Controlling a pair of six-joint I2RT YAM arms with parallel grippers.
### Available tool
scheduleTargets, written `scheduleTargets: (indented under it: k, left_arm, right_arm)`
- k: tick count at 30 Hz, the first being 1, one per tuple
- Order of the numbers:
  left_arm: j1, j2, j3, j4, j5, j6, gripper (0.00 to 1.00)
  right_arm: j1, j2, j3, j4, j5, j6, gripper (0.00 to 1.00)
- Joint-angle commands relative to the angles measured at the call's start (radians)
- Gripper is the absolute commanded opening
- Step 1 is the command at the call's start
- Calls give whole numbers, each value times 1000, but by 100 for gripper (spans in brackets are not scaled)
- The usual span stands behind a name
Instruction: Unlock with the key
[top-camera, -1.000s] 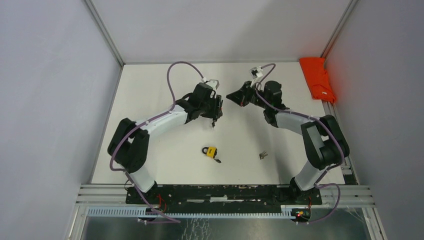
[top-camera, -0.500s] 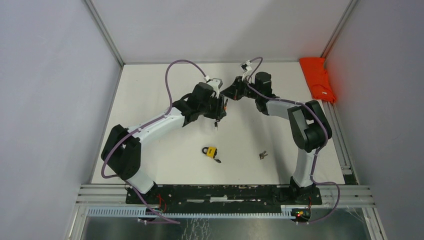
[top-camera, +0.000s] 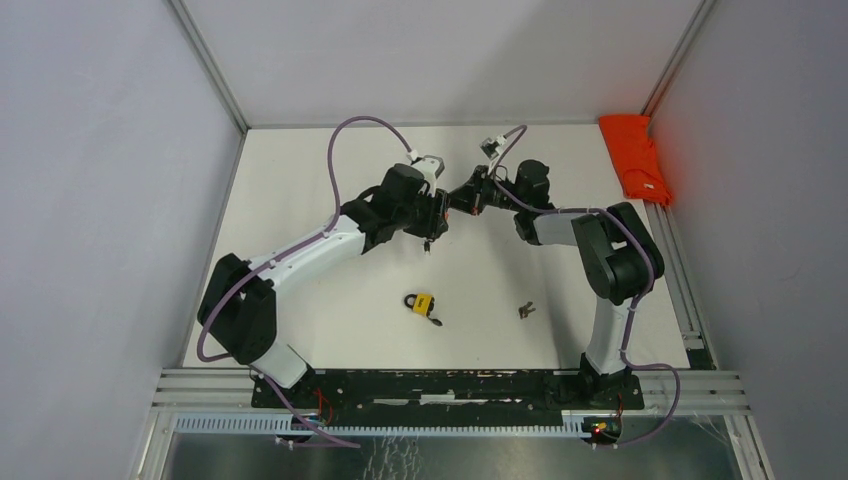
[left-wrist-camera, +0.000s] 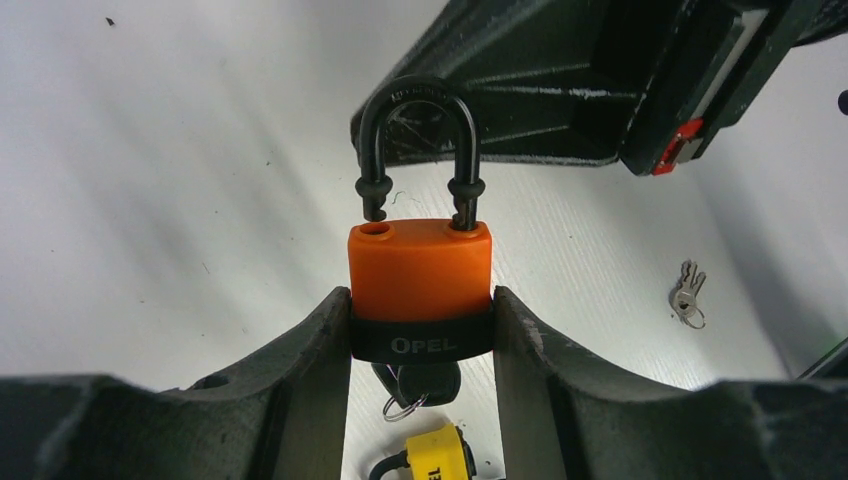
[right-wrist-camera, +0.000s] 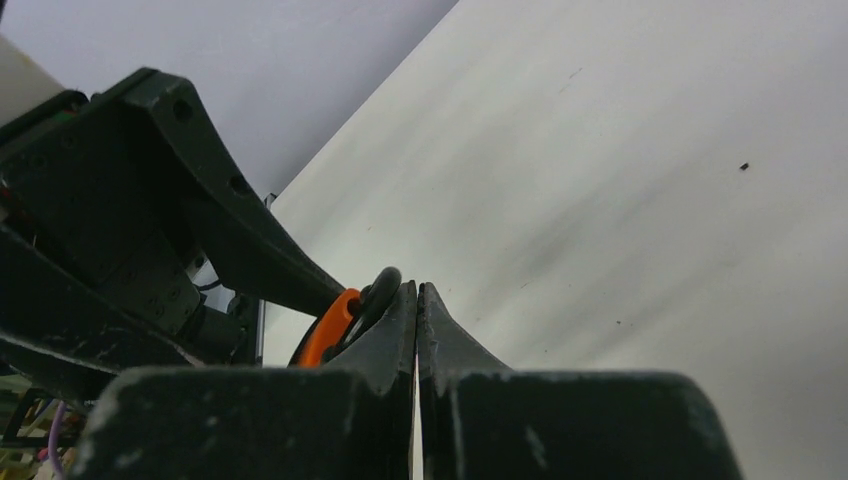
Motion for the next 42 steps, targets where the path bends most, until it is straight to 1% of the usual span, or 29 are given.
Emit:
scheduleTargets:
  k: [1,5,7,8,9,13,15,17,20,24,30,37,42]
  left_arm:
    - [-3,-3,66,48,-7,63,2]
    - [-4,-22,83,17,-3,68,2]
    - [-3,-35,78,-9,-20,77,2]
    - [-3,-41,70,-22,-51,82,2]
    - [-3,-46,61,-29,-66,85,2]
    - [-4,-55,32,-30,-83,85,2]
    - [-3,-54,31,-26,-83,84,2]
    - [-3,-46,38,-23,-77,86,2]
    - [-3,-35,56,-24,-59,86,2]
    - [-5,-36,62,-22,-44,82,2]
    - [-7,-55,61,-25,-36,90,2]
    - [-7,-54,81,-49,-71,123,2]
    - [-7,-37,82,-49,-88,137,2]
  right_arm:
    - [-6,-9,-30,82,-22,-1,0]
    - [-26,-26,-21,48,28,-10,0]
    - [-38,-59,-27,65,50,24,0]
    - [-41,-83,-27,70,56,40,0]
    - [-41,-107,-25,53,68,39,0]
    - [-35,-226,3,-203,163,-129,0]
    - [-31,-259,20,-294,194,-210,0]
    - [-27,-252,67,-397,182,-253,0]
    - [-13,-211,137,-484,152,-303,0]
    - [16,-127,290,-700,153,-427,0]
    - [55,-42,412,-846,123,-513,0]
    - [68,-41,413,-1008,117,-660,0]
    - [68,-49,401,-1055,116,-709,0]
